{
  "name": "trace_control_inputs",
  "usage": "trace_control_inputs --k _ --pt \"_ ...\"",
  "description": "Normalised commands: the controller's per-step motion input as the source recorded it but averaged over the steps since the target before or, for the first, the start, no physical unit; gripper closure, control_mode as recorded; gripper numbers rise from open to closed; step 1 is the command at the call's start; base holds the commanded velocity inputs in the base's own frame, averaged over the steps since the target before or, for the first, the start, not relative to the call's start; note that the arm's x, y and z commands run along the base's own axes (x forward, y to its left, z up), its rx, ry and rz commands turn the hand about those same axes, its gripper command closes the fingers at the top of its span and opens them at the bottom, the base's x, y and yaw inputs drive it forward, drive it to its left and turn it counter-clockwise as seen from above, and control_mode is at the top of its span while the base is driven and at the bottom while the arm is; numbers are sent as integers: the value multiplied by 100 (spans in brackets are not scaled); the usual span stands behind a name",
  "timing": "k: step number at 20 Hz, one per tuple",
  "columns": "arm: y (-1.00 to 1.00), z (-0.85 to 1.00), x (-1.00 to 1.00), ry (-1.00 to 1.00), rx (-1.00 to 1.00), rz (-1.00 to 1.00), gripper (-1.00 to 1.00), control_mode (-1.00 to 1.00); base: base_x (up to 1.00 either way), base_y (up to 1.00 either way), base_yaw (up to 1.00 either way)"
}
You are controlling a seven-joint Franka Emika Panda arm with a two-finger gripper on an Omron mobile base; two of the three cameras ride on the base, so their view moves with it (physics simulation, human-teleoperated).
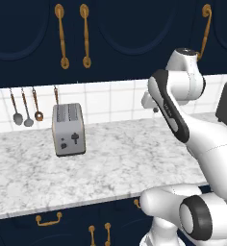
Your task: Pick up the kebab skewer and baguette bread, and place them inside the toaster oven. Close the toaster oven door and start by setting the timer.
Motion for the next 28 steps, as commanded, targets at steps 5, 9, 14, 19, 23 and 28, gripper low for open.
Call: trace_control_inputs --k 5,9,14,19,23,28 --pt "0 0 0 0 0 0 -100 100 0 0 0" --pt "0 0 0 0 0 0 -100 100 0 0 0" --pt "0 0 0 0 0 0 -100 100 0 -53 6" --pt "0 0 0 0 0 0 -100 100 0 -95 11" --pt "0 0 0 0 0 0 -100 100 0 -77 6" --pt "0 0 0 0 0 0 -100 100 0 -69 2"
